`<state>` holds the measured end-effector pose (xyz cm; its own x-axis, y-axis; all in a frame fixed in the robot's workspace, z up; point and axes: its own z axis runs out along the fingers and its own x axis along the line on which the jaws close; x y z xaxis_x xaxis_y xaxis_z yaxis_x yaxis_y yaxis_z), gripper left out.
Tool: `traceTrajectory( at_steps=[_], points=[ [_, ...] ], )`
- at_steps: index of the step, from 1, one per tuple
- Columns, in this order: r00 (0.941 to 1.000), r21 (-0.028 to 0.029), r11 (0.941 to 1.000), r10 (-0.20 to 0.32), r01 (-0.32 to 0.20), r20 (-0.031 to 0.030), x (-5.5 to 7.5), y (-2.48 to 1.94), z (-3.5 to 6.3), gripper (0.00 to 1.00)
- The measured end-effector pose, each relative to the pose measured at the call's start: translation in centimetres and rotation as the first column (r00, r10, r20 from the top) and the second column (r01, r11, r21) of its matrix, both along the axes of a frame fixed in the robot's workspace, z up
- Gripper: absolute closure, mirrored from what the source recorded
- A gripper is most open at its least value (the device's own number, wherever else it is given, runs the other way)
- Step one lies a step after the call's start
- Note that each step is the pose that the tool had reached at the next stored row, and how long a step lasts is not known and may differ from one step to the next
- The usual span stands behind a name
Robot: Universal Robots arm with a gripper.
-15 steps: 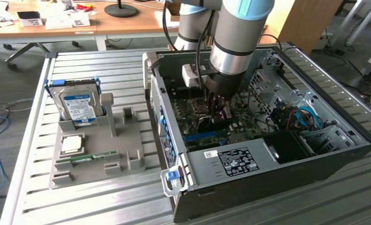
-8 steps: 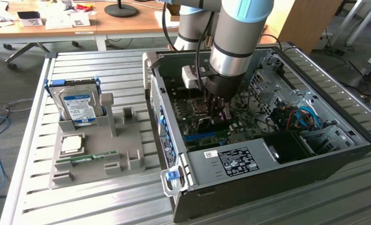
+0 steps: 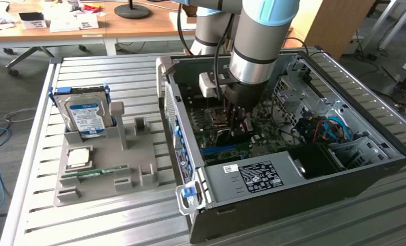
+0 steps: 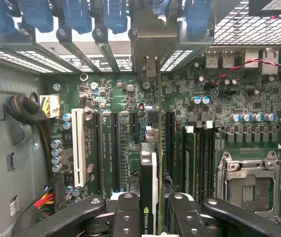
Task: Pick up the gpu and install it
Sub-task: 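Insert the gpu into the slot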
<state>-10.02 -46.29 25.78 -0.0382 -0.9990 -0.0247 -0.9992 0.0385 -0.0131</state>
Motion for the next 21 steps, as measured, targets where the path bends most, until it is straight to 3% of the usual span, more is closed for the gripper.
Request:
traceTrajectory(
  at_steps=[5,13,21],
  points=[
    [1.0,-0.0002,1.0,0.0,0.0,-0.0001,-0.04,0.0,-0.02,0.73],
    [1.0,-0.0058,1.0,-0.002,0.002,0.0,-0.05,0.0,-0.22,0.73],
    [0.9999,-0.0062,0.9999,-0.011,0.011,0.0,-0.05,0.0,-0.5,0.73]
  ],
)
